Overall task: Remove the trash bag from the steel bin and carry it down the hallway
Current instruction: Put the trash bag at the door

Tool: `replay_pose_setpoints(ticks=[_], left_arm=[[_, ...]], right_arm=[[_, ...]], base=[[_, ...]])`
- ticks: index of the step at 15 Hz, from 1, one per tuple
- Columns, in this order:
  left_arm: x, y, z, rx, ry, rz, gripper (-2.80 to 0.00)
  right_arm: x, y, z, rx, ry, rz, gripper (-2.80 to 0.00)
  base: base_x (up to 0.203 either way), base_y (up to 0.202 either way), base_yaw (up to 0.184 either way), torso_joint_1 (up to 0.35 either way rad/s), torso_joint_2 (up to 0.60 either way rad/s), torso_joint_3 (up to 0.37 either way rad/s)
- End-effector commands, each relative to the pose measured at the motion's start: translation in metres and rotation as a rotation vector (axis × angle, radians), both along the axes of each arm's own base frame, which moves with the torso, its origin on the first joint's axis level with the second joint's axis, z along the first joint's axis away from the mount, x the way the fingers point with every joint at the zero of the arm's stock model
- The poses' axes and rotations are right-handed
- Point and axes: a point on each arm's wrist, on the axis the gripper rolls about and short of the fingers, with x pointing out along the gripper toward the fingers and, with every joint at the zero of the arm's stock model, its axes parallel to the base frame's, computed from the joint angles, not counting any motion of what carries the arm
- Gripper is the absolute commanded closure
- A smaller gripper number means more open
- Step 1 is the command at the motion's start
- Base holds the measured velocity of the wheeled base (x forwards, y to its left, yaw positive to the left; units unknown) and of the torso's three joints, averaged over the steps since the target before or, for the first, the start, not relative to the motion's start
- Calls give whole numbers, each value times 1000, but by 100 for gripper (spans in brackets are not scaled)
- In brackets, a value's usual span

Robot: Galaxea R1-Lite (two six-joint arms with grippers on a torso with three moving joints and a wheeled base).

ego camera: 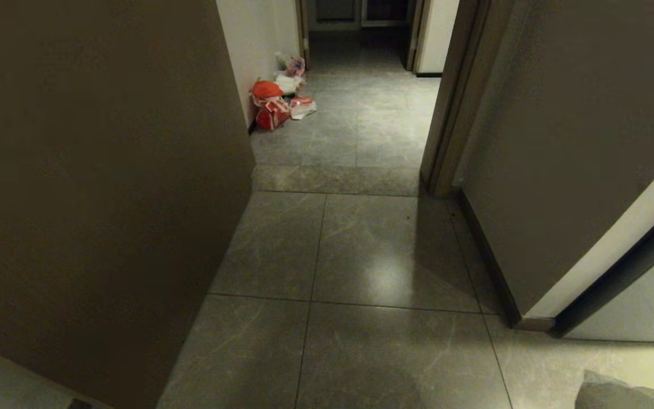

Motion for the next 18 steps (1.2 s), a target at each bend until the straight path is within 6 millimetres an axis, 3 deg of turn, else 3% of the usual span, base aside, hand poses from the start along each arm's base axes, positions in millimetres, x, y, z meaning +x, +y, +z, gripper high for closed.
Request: replay_pose_setpoints(ticks=[1,18], left_arm=[[0,0,0,0,1,0,0],[0,0,0,-3,1,0,0]], right_arm=[[0,0,0,0,1,0,0],[0,0,0,0,1,0,0]], base=[[0,0,0,0,0,0],[0,0,0,0,0,0]])
